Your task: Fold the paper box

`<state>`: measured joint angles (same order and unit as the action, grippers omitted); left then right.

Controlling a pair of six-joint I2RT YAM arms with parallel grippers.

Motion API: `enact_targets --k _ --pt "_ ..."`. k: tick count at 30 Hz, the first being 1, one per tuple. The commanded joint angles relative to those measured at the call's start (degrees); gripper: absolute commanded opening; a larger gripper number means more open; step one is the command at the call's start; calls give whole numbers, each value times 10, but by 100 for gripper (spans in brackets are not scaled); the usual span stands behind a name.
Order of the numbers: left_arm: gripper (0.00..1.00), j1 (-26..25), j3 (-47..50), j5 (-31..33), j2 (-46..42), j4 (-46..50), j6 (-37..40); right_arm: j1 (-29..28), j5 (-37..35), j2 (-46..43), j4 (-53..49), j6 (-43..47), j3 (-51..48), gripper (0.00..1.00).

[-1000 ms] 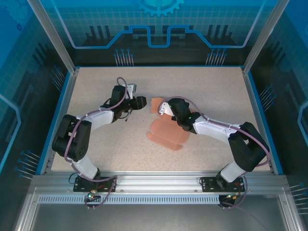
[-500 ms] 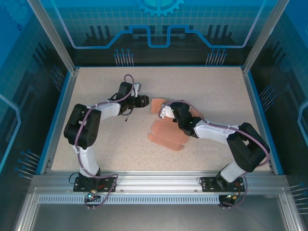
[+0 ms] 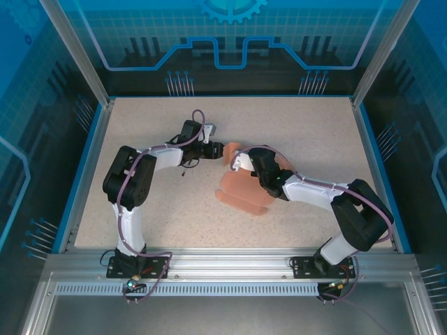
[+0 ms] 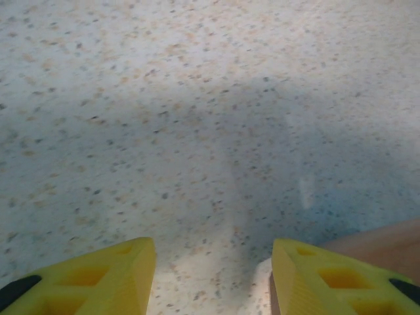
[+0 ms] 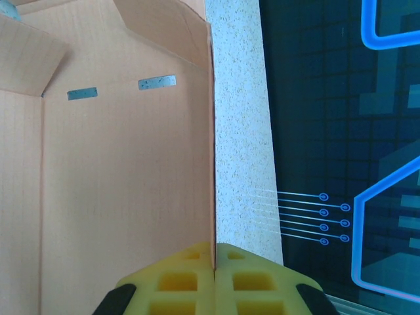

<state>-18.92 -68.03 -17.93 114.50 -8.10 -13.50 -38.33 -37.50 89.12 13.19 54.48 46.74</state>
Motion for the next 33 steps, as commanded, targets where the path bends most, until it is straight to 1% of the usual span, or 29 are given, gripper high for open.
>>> enact_targets --k 1,6,17,28,33 --pt "51 -3 16 -62 -6 -44 7 -2 1 -14 14 2 -7 4" --pt "51 -7 40 -87 -20 -78 6 2 2 -8 10 2 -6 4" --pt "53 -25 84 -101 -38 -123 21 7 8 3 19 32 -18 4" --pt "54 -29 123 -118 -54 -167 29 13 11 2 19 41 -21 4" --pt "54 -33 139 -129 -58 -185 40 18 28 -6 19 48 -28 5"
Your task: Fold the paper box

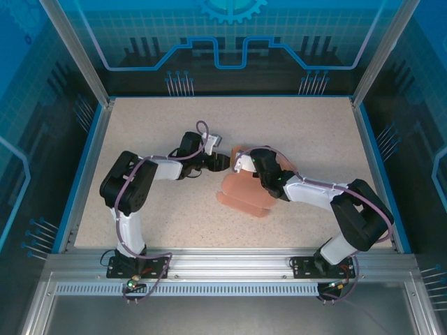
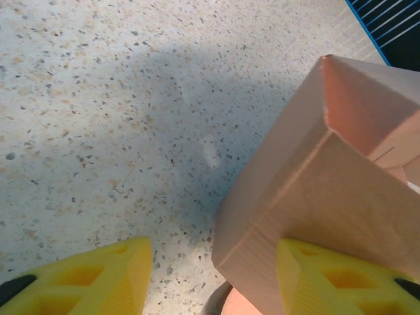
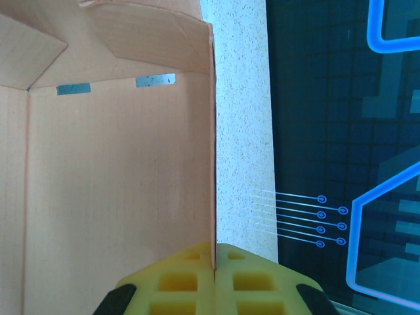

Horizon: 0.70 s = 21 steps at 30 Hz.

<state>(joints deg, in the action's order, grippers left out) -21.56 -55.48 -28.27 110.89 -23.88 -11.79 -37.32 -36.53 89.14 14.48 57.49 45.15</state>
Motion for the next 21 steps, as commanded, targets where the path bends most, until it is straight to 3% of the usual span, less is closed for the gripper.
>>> enact_targets --k 1,21 --pt "54 -7 16 -27 -24 -29 25 8 20 -6 6 20 -12 5" --pt "57 -16 50 -66 -34 -80 40 14 28 -13 32 27 -20 5"
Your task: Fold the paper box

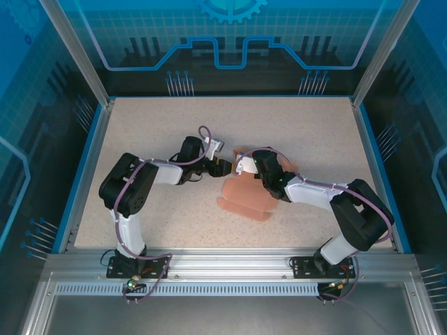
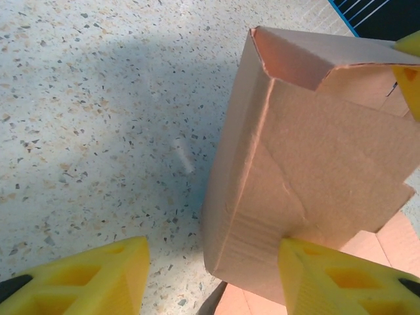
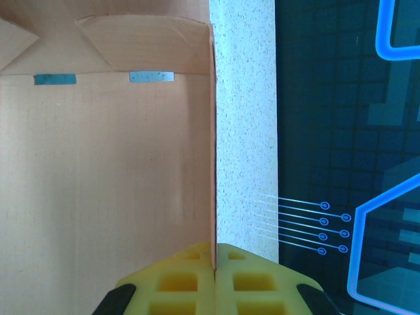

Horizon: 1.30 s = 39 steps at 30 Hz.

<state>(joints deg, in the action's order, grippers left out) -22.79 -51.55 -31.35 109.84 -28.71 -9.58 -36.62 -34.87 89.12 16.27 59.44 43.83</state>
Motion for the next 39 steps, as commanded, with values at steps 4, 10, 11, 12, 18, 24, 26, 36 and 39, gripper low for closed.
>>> enact_targets --k 4,10,11,12,18,24,26,36,39 --pt "58 -4 16 -53 -26 -47 17 7 11 -14 11 5 -5 5" --pt "60 -4 8 -69 -15 -52 16 7 13 -15 9 3 -3 5" --pt "61 -4 5 -70 -12 -51 15 7 14 -15 8 2 -3 5" --pt "61 -4 1 -70 -9 -51 15 7 16 -16 8 1 -3 5" --pt "61 -3 -10 -68 -5 -47 16 8 17 -21 3 -3 -3 5" --pt "63 9 38 -34 -52 -80 8 8 20 -24 0 -8 -2 5" --pt "63 22 60 -26 -62 -113 -8 8 21 -23 0 -9 -2 5" --pt "58 64 90 43 -41 -169 -76 8 20 -23 -3 -11 0 5" --pt "55 64 72 51 -26 -144 -76 8 20 -23 -5 -12 1 5"
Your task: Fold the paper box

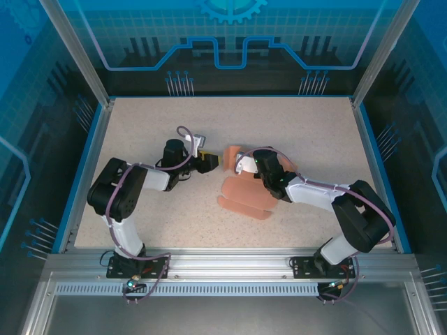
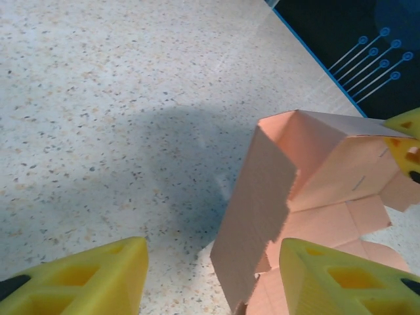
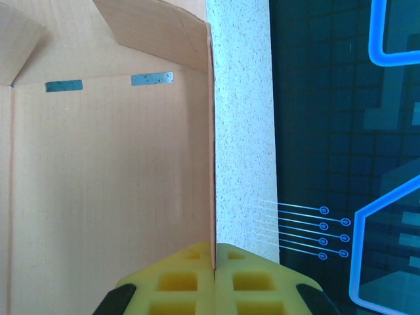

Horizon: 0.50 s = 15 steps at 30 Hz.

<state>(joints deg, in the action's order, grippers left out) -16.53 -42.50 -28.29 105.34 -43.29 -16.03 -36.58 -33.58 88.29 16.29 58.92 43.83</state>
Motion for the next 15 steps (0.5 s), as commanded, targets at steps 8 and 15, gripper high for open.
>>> enact_targets --k 8,15 --pt "51 -4 -61 25 58 47 -3 6 8 -13 -5 -7 3 5" --pt "51 -30 -87 17 68 84 30 5 7 -14 -5 -9 3 5"
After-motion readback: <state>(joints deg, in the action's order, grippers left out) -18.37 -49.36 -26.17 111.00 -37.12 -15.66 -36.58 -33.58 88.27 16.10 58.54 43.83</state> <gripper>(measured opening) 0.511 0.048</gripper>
